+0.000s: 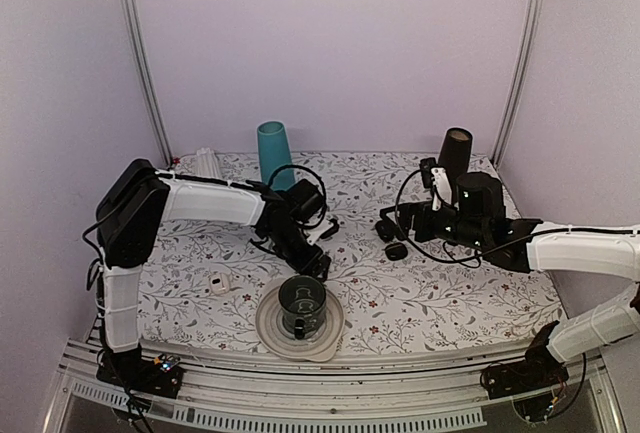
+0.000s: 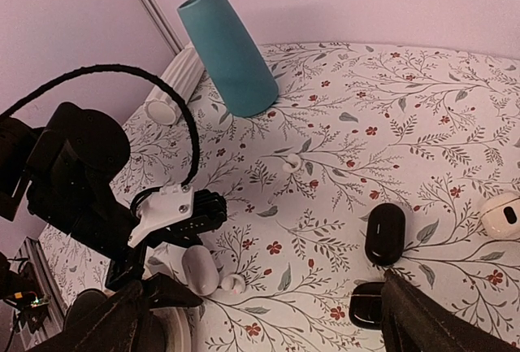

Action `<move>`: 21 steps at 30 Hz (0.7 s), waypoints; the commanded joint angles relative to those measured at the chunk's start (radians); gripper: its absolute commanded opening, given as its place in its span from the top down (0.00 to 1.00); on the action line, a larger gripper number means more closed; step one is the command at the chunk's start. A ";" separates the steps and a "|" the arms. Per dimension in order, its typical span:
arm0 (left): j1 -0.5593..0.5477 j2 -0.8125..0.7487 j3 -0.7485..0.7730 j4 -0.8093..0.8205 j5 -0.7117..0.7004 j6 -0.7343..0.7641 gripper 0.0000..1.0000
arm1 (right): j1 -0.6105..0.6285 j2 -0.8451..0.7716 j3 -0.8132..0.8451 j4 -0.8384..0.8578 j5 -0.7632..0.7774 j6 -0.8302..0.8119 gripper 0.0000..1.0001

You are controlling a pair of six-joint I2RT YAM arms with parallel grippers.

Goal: Insert the wireless bluetooth earbuds into the charging case
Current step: Move the charging case to the center of the board.

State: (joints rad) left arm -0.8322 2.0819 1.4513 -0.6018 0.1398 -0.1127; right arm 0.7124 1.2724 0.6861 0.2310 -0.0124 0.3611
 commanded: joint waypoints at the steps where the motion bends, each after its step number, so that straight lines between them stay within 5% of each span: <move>1: -0.011 0.031 0.031 -0.071 -0.101 0.010 0.16 | 0.004 -0.022 -0.014 0.030 0.006 -0.008 0.01; 11: 0.033 0.036 0.022 -0.055 -0.207 -0.025 0.37 | 0.005 -0.030 -0.007 0.024 -0.001 0.001 0.01; 21: 0.164 -0.022 -0.062 0.082 -0.173 -0.037 0.41 | 0.004 0.006 0.033 0.007 -0.021 0.011 0.01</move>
State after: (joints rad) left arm -0.7151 2.0804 1.4284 -0.5610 -0.0273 -0.1440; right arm 0.7124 1.2652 0.6807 0.2329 -0.0139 0.3622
